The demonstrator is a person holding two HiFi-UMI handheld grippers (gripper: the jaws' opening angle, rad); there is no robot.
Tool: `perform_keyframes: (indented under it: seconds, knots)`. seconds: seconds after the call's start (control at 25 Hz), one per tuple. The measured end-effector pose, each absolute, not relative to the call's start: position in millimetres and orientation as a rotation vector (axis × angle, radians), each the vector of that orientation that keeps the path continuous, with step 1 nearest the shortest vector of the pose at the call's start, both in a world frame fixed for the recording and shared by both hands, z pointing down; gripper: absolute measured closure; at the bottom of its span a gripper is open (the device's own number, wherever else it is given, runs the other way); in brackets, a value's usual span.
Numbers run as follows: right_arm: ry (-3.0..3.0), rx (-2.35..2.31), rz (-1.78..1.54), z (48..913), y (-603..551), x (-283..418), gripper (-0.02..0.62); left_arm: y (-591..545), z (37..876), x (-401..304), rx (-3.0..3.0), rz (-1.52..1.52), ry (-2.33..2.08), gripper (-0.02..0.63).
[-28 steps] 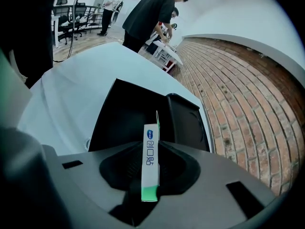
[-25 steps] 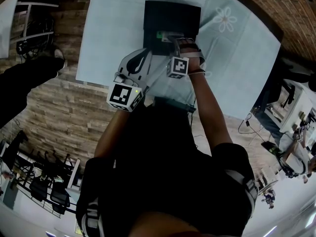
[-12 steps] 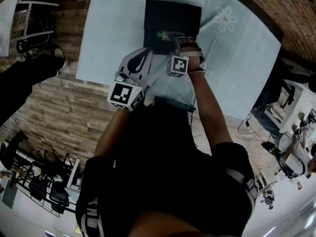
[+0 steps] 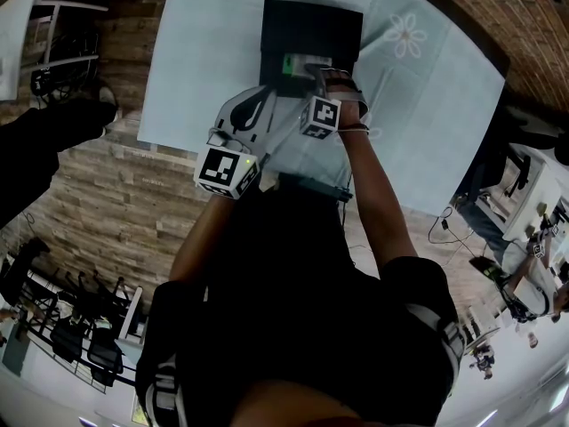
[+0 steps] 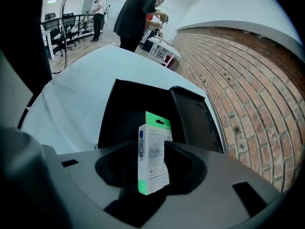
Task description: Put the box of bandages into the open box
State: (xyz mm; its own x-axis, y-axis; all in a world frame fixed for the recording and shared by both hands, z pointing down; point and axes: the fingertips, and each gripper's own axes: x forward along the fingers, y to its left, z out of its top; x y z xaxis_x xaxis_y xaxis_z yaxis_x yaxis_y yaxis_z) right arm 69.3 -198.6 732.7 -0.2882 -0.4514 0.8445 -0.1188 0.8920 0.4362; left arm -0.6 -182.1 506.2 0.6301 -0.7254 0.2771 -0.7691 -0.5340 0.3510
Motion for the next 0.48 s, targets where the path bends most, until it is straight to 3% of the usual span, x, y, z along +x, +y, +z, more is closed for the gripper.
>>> perform_keyframes:
  seconds: [0.28,0.48]
  knots:
    - [-1.88,0.429,-0.288,728.6,-188.5,69.2,0.41,-177.5,502.3,-2.0,2.422,0.122,-1.174,0.571]
    - [-1.912,0.517,-0.252,712.1,-187.1,69.7,0.474,-173.0,496.7,-4.5,2.437,0.108,-1.17,0.571]
